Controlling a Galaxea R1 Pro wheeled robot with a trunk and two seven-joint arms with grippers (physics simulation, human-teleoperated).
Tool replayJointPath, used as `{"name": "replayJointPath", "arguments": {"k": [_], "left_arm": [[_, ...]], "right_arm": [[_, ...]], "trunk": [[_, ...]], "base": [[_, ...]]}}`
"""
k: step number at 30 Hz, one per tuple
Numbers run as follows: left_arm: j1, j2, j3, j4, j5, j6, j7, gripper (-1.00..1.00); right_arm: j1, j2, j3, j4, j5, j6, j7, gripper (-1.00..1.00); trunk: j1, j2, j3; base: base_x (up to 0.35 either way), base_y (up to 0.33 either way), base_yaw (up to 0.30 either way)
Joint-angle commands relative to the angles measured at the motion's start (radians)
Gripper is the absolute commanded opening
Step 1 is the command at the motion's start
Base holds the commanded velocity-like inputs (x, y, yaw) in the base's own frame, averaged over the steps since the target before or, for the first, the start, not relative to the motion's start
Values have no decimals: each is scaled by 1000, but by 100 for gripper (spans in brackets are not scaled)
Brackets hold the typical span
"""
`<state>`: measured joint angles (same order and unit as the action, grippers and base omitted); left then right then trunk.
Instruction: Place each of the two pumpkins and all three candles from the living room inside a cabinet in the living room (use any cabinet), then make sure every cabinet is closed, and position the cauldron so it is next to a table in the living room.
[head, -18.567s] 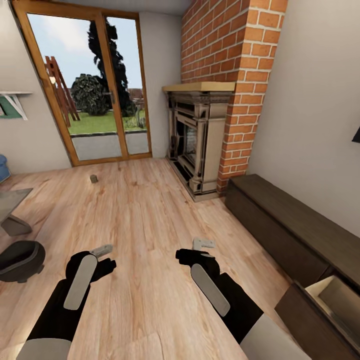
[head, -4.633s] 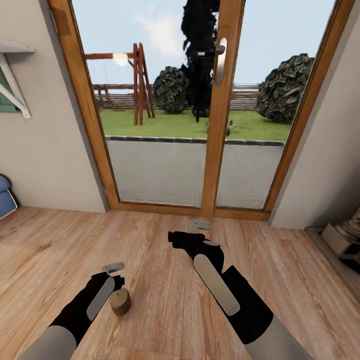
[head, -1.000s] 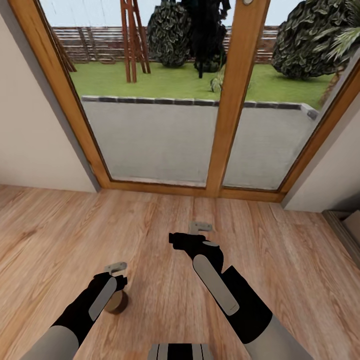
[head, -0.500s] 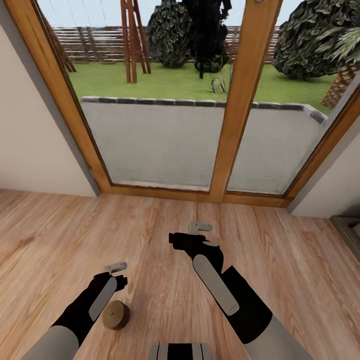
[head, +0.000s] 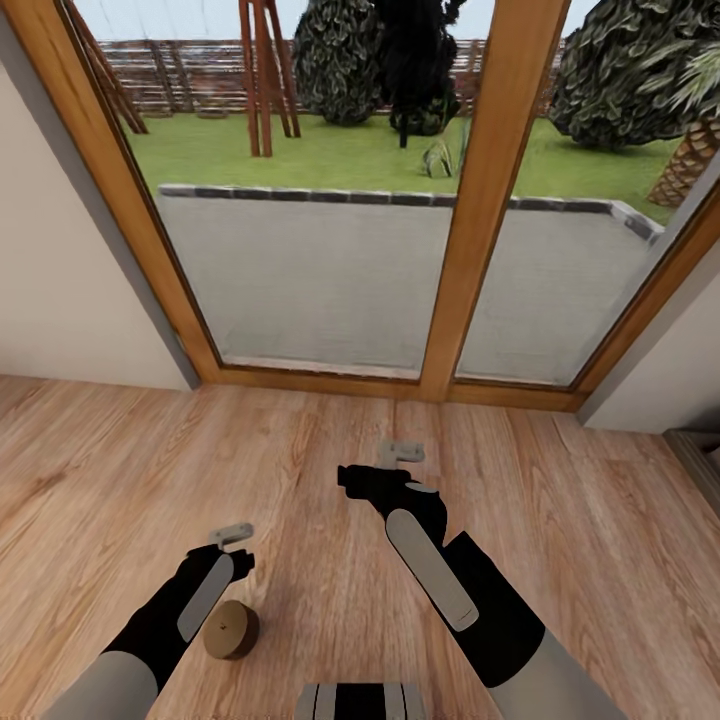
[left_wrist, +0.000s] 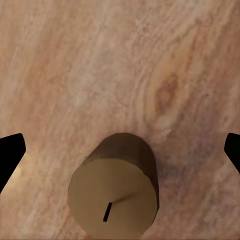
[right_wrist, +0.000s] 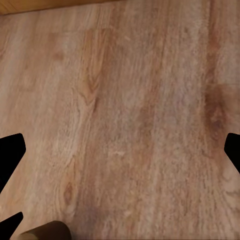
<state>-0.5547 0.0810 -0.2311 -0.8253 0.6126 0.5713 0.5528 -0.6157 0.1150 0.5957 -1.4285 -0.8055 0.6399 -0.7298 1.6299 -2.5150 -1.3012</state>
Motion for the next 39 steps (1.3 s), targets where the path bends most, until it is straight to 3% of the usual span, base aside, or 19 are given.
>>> {"name": "replayJointPath", "arguments": {"k": [1,9,13,21,27,32,39], "left_arm": [[-1,2,-5,-2,10,-3,10,100],[-1,4,-5,0,10,-11,10,100],[-1,5,-5,0,11,-11,10,100],[-1,5,-5,0,12,-11,10,100],[-1,5,-5,0,13,-11,10,100],[-1,4,-5,0,13,-10,10,100],[-1,1,-4,0,15,-10,10,100]], "right_arm": [[-1,0,1,-1,-7,2,-8,100],[2,-4,9,-84,-15,11,2,100],[3,-28,12,-117,-17,13,6,100],[2,-32,12,-121,-23,16,86,100],[2,-32,12,-120,-24,15,91,100],[2,-32,12,-117,-24,15,91,100],[2,-32,12,-115,-24,15,90,100]], "trunk": [[0,-1,-5],[4,-3,-36],[6,-3,-51],[9,-5,-82],[9,-5,-82],[11,-6,-101],[12,-7,-105]], "base": [[0,0,0],[0,0,0],[0,0,0],[0,0,0],[0,0,0],[0,0,0],[0,0,0]]}}
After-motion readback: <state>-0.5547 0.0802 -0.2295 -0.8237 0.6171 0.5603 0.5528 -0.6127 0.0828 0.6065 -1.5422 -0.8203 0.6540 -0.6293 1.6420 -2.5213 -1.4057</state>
